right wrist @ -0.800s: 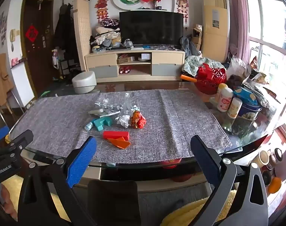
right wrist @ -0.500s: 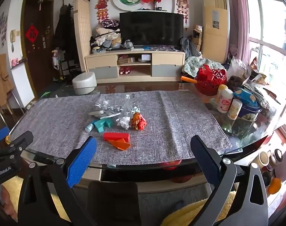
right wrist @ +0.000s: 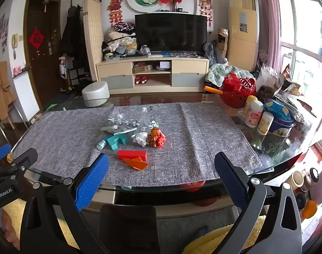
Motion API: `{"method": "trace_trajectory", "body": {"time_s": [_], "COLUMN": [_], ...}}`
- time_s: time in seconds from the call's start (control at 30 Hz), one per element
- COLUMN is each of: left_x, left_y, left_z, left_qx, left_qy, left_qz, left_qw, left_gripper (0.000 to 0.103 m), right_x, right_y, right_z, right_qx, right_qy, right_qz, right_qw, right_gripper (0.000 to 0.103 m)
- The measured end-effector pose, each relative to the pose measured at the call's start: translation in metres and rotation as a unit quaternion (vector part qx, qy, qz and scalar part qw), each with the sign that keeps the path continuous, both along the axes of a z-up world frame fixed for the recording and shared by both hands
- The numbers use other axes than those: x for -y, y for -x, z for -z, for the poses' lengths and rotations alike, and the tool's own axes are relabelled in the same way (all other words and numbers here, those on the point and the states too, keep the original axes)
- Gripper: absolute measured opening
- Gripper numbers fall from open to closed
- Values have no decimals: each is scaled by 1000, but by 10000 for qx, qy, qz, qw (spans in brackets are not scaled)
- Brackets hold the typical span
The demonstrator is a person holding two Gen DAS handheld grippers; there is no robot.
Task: Collect trash
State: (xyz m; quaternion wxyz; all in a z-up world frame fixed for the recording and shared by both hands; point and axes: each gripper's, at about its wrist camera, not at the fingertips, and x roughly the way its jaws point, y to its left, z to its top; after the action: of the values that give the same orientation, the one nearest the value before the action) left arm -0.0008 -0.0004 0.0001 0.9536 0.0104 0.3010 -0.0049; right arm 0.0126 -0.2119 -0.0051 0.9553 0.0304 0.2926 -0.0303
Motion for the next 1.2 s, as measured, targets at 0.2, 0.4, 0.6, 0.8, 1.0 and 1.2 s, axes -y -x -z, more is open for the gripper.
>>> {"method": "trace_trajectory", "body": {"time_s": [0.2, 0.4, 0.6, 0.8, 1.0, 1.2], "left_x": [4, 1, 0, -1, -1, 0], "left_y": [-3, -1, -1, 1, 1, 1], "left_z": [-7, -6, -6, -7, -8, -9], "left_qx": [0, 13, 19, 35, 44, 50], "left_qy": [9, 55, 59, 58, 68, 68], "left_qz": [-9, 3, -2, -11, -9, -11], "left_qw": [10000, 10000, 10000, 10000, 10000, 10000], "left_gripper": [95, 95, 95, 95, 95, 95], "right_x": [-2, -2, -1, -1, 1, 1], "right_y": [-1, 1, 3, 4, 5, 5], "right_z": [1, 0, -1, -3, -4, -5], "right_qx": [6, 43, 67, 81, 107, 116], "right_qy": [-10, -29, -45, -53, -45, -44], "right_qz": [-8, -11, -4, 6, 21, 25], "right_qw": [10000, 10000, 10000, 10000, 9999, 9999], "right_gripper": [100, 100, 100, 100, 100, 100]}}
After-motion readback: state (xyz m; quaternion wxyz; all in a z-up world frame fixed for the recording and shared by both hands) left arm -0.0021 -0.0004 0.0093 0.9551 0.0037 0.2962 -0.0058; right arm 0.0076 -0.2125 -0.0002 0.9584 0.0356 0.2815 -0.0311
